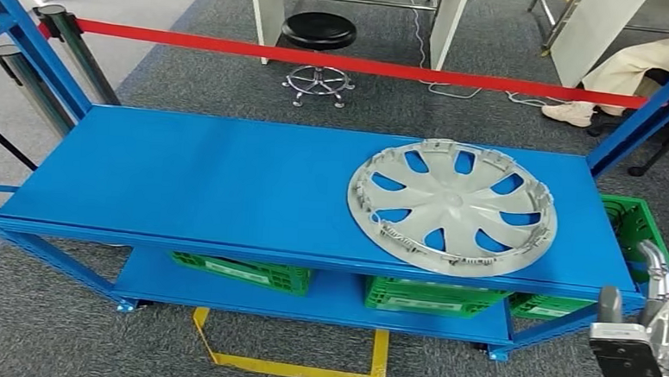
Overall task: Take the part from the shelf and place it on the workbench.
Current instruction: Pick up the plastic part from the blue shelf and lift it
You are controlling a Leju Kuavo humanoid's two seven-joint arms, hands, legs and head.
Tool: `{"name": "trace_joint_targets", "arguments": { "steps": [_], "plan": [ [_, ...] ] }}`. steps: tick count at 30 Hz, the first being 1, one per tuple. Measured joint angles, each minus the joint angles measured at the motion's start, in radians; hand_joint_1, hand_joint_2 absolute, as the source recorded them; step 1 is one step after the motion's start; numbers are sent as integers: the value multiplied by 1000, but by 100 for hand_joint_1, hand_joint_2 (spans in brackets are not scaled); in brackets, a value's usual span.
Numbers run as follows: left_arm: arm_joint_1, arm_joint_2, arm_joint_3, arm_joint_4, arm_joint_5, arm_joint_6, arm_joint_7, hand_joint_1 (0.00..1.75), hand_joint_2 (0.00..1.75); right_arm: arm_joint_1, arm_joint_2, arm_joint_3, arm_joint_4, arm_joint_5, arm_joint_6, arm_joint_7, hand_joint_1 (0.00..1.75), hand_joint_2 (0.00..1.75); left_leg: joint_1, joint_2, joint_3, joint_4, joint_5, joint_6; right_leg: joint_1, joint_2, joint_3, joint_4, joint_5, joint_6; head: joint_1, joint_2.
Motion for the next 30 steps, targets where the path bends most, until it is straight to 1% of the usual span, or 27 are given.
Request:
{"name": "trace_joint_targets", "arguments": {
  "steps": [1,2,3,4,5,6,7,8,10,11,12,13,15,16,17,18,19,20,21,22,23,25,26,28,30],
  "plan": [
    [0,1,0,2,0,0,1,0,0,0,-7,7,5,1,0,1,0,0,-1,0,0,0,-1,1,0,0,-24,42,-7,1,0,0],
    [0,1,0,3,0,0,1,0,0,0,-12,12,9,1,0,1,0,0,-2,0,1,0,-1,1,0,0,-32,47,6,1,0,0],
    [0,2,0,4,0,0,2,0,0,0,-17,16,13,2,-1,1,0,0,-2,-1,3,1,-2,1,0,0,-20,13,37,0,0,0],
    [0,2,0,5,-1,0,2,0,0,-1,-22,21,15,2,-2,1,0,0,-2,-1,5,1,-3,1,0,0,9,-54,78,-3,0,0],
    [0,2,-1,5,-2,0,2,0,0,-2,-27,26,18,2,-4,2,0,0,-4,-2,7,2,-5,-2,1,-1,41,-124,109,-6,0,0],
    [0,2,-1,6,-3,0,3,0,0,-3,-33,32,20,2,-6,3,0,0,-6,-2,7,4,-7,-5,2,0,69,-181,129,-11,0,0],
    [0,2,-2,6,-5,0,4,0,0,-4,-40,39,22,1,-9,4,0,0,-8,-2,5,5,-8,-10,3,0,87,-216,136,-14,-1,0],
    [0,3,-3,7,-7,0,5,0,0,-5,-46,47,25,1,-10,5,0,0,-9,-3,4,6,-8,-15,5,1,92,-226,133,-18,-2,0],
    [0,5,-5,7,-14,-3,6,0,0,-10,-61,65,32,-1,-9,5,0,0,-8,-2,2,7,-8,-24,4,3,93,-230,137,-28,-2,0],
    [0,6,-8,8,-19,-6,6,0,0,-16,-69,76,37,-3,-5,5,0,0,-7,-2,-1,17,-16,-29,2,3,94,-233,140,-34,-3,0],
    [-1,8,-10,9,-24,-10,6,0,0,-26,-78,89,44,-7,1,5,0,0,-6,-2,-12,45,-35,-35,0,2,95,-235,142,-40,-4,0],
    [-2,10,-13,10,-29,-14,6,0,0,-38,-87,101,54,-11,7,5,0,0,-4,-2,-33,94,-64,-41,-2,1,95,-237,143,-44,-6,0],
    [-3,13,-16,13,-34,-18,6,0,0,-59,-103,124,74,-15,15,6,0,0,-1,-2,-94,228,-126,-49,-2,0,95,-236,143,-47,-8,0],
    [-3,15,-17,14,-35,-19,6,0,0,-67,-109,134,84,-17,17,6,0,0,0,-2,-116,276,-139,-52,-2,0,95,-236,143,-48,-7,0],
    [-2,16,-17,15,-37,-20,6,0,0,-73,-115,143,93,-19,20,6,0,0,1,-2,-124,291,-134,-52,-1,-1,95,-236,143,-48,-7,0],
    [-2,18,-18,17,-40,-21,6,0,0,-80,-121,152,101,-21,25,6,0,0,1,-2,-114,267,-109,-52,-1,0,96,-236,143,-48,-8,0],
    [-2,20,-20,18,-45,-23,6,0,0,-88,-127,162,110,-23,33,6,0,0,1,-2,-88,210,-72,-49,-2,0,97,-235,143,-47,-8,0],
    [-3,23,-23,19,-50,-25,6,0,0,-101,-136,174,120,-23,45,6,0,0,1,-2,-57,139,-36,-46,-1,0,98,-235,142,-46,-8,0],
    [-4,25,-27,21,-55,-28,6,0,0,-118,-147,188,133,-21,59,5,0,0,1,-2,-29,74,-13,-42,1,2,97,-233,141,-43,-8,0],
    [-6,27,-32,22,-61,-31,6,0,0,-138,-159,203,149,-19,77,3,0,0,0,-2,-11,32,-1,-38,3,4,95,-232,141,-39,-7,0],
    [-8,28,-37,24,-67,-34,6,0,0,-160,-173,221,166,-17,100,-2,0,0,-2,-2,-5,12,-1,-34,5,5,93,-231,142,-34,-7,0],
    [-11,31,-46,29,-80,-37,6,0,0,-212,-207,264,206,-10,150,-17,0,0,-2,-1,-7,6,1,-22,4,5,88,-233,144,-22,-6,0],
    [-12,32,-49,31,-86,-38,6,0,0,-234,-221,284,223,-5,169,-23,0,0,-1,-1,-7,3,4,-16,2,5,85,-232,143,-17,-7,0],
    [-13,34,-52,32,-90,-38,6,0,0,-259,-234,306,241,3,184,-27,0,0,3,0,-5,-3,9,-9,1,5,80,-230,140,-13,-7,0],
    [-13,34,-52,32,-90,-38,6,0,0,-260,-234,306,241,3,184,-27,0,0,3,1,-5,-3,9,-8,0,5,79,-230,140,-13,-7,0]
  ]
}}
